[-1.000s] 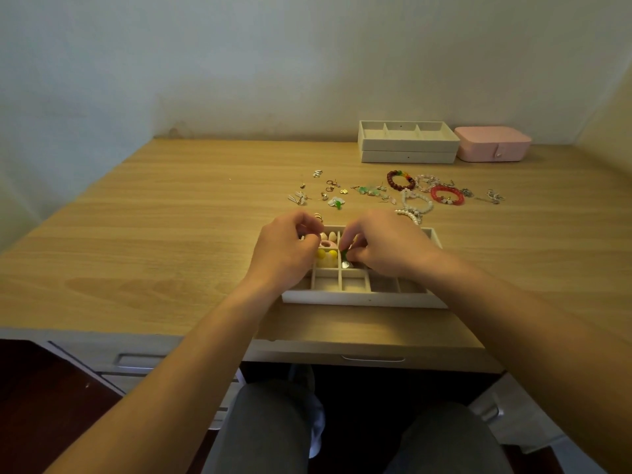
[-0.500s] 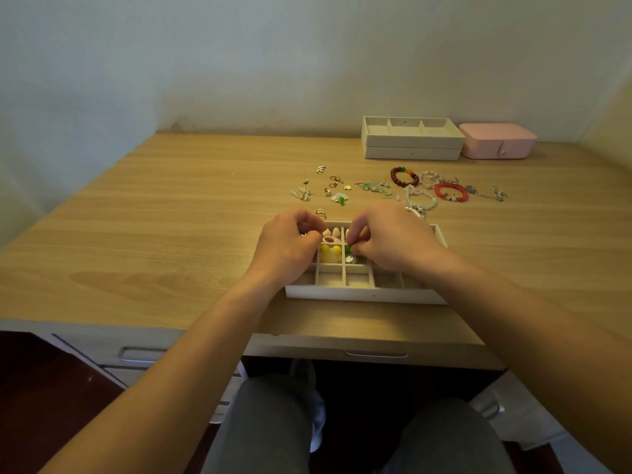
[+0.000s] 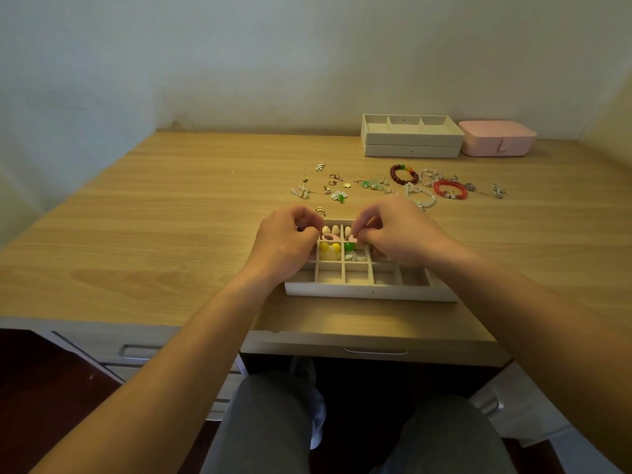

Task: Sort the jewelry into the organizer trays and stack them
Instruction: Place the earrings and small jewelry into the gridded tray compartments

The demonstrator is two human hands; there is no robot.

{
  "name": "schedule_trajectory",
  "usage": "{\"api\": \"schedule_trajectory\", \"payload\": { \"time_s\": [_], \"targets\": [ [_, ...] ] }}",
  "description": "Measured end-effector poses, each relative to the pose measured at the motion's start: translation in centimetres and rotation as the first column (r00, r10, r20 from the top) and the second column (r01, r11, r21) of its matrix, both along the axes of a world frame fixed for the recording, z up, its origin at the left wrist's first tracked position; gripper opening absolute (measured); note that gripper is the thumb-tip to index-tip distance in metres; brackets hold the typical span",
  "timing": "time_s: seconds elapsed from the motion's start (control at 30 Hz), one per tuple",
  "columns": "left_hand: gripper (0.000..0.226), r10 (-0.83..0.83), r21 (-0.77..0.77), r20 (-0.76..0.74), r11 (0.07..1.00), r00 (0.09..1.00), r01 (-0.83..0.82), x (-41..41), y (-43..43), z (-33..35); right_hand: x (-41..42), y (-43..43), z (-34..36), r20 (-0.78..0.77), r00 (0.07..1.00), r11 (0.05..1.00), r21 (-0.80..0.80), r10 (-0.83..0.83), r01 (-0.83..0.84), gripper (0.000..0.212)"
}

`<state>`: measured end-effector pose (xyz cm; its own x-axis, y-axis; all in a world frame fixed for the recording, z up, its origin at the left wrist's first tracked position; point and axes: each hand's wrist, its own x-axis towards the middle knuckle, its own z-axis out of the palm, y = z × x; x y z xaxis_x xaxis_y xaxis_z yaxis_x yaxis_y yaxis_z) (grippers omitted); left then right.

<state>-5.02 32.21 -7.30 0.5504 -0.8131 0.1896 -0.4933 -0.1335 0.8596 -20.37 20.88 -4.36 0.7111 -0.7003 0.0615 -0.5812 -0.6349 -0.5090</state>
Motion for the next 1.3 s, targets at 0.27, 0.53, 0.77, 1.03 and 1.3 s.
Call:
{"api": "schedule_trajectory", "payload": {
  "time_s": [0.27, 0.53, 0.77, 1.03, 1.3],
  "targets": [
    [0.031, -0.025, 0.004, 0.077, 1.0, 0.997, 0.025, -0.3, -0.4, 0.0, -0.3, 0.4, 0.0, 0.076, 0.997, 0.994, 0.1, 0.027, -0.034, 0.015],
    [0.026, 0.001, 0.025, 0.103, 1.0, 0.995, -0.004, 0.2, -0.8, 0.8, -0.1, -0.2, 0.6, 0.13, 0.991, 0.996, 0.085, -0.021, 0.01, 0.016],
    [0.021, 0.041, 0.077, 0.161, 0.996, 0.986, -0.054, 2.4, -3.8, 2.5, 2.1, -3.3, 1.5, 0.159, 0.984, 0.994, 0.087, -0.081, 0.068, 0.02],
    [0.016, 0.098, 0.102, 0.097, 0.989, 0.99, -0.108, 4.2, -8.7, 2.7, 6.0, -7.4, 0.4, 0.044, 0.998, 0.997, 0.073, -0.036, 0.033, 0.026],
    [0.014, 0.093, 0.031, -0.051, 0.995, 0.994, -0.092, 4.4, -11.3, 2.1, 8.3, -8.8, -0.2, -0.061, 0.998, 0.994, 0.106, 0.028, -0.021, 0.027]
  ]
}}
